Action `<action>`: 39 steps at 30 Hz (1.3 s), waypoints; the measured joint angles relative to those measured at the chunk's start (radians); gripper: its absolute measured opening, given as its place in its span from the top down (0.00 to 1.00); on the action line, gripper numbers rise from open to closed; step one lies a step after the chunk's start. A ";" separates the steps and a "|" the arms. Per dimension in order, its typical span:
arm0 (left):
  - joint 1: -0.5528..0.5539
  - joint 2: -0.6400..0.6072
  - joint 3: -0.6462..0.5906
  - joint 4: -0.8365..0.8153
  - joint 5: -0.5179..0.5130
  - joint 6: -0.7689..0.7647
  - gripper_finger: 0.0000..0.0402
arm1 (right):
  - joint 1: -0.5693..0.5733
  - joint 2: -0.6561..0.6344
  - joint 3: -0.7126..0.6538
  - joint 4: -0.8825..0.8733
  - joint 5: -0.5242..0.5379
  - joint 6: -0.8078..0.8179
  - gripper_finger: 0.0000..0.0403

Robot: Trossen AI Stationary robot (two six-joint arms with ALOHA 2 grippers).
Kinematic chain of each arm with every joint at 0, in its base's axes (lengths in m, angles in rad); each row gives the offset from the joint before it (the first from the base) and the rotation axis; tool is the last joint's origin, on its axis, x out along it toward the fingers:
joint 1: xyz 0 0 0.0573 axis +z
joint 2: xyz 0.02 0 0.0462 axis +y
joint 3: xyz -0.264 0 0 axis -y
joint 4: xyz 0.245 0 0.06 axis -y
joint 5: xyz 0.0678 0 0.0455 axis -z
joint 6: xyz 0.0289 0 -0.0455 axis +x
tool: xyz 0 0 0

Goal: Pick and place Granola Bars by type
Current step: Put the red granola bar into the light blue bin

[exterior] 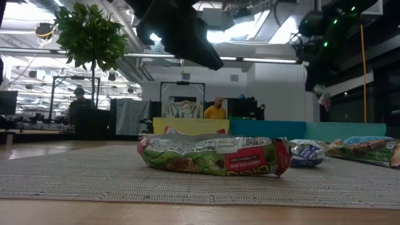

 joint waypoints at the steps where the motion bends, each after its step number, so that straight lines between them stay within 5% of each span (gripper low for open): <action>1: 0.000 0.000 -0.012 0.015 0.000 0.000 0.64 | -0.006 0.023 0.000 0.001 0.001 0.000 0.84; 23: 0.000 0.000 -0.081 0.137 0.060 0.003 0.64 | -0.055 0.365 0.000 0.091 -0.005 -0.019 0.85; 39: 0.000 0.000 -0.081 0.138 0.060 0.002 0.64 | -0.055 0.472 0.000 0.140 -0.006 -0.021 0.79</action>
